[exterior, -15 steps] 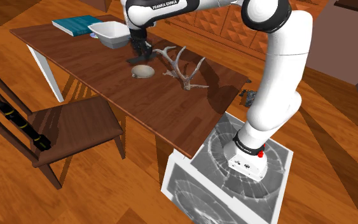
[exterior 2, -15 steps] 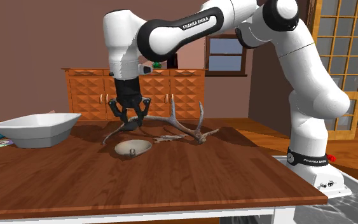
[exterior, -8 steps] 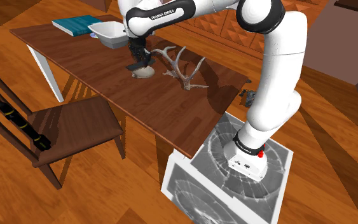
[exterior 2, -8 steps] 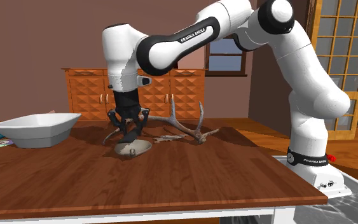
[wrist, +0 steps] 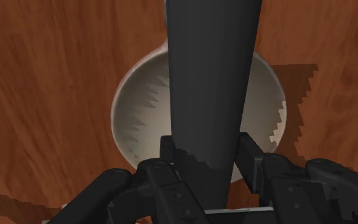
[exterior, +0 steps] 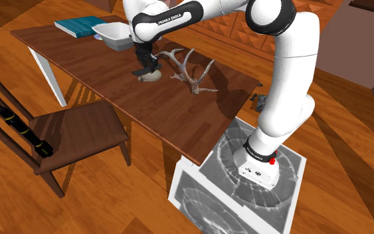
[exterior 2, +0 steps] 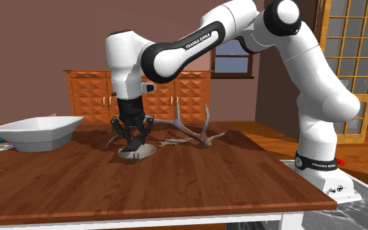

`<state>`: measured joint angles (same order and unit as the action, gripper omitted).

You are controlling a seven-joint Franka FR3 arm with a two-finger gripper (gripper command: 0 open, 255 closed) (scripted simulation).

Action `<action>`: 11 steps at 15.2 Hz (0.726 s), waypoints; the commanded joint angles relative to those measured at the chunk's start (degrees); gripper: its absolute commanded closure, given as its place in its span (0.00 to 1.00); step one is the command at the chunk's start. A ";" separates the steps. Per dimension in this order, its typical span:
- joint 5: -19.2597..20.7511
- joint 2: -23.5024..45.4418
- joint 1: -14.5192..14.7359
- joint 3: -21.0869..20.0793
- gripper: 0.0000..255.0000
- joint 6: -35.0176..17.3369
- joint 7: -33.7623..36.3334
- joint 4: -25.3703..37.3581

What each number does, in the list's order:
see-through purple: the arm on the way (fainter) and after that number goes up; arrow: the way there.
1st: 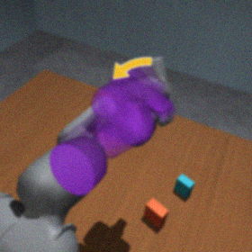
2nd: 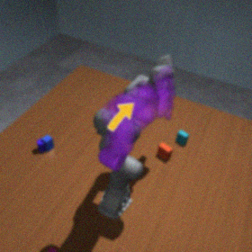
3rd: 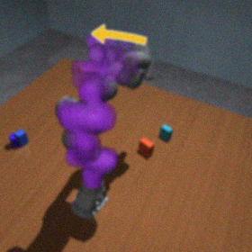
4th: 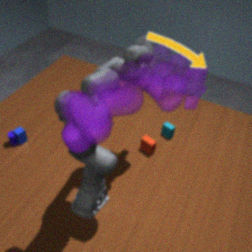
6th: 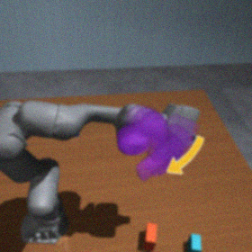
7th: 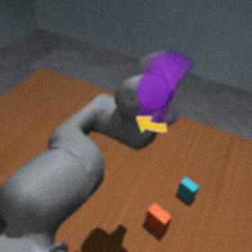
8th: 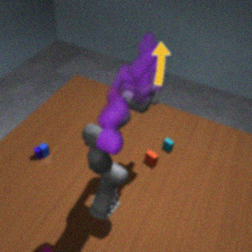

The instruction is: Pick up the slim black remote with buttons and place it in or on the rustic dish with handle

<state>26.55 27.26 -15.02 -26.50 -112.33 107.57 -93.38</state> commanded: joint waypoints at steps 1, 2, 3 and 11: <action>0.00 0.00 0.00 0.00 1.00 -0.01 0.00 0.00; 0.00 0.00 0.00 0.00 1.00 -0.01 0.00 0.00; 0.00 0.00 0.00 0.00 0.00 -0.01 0.00 0.00; -1.28 -1.52 0.64 -0.79 0.00 4.78 -0.89 3.46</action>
<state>25.75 26.55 -14.53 -26.97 -108.88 106.78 -90.42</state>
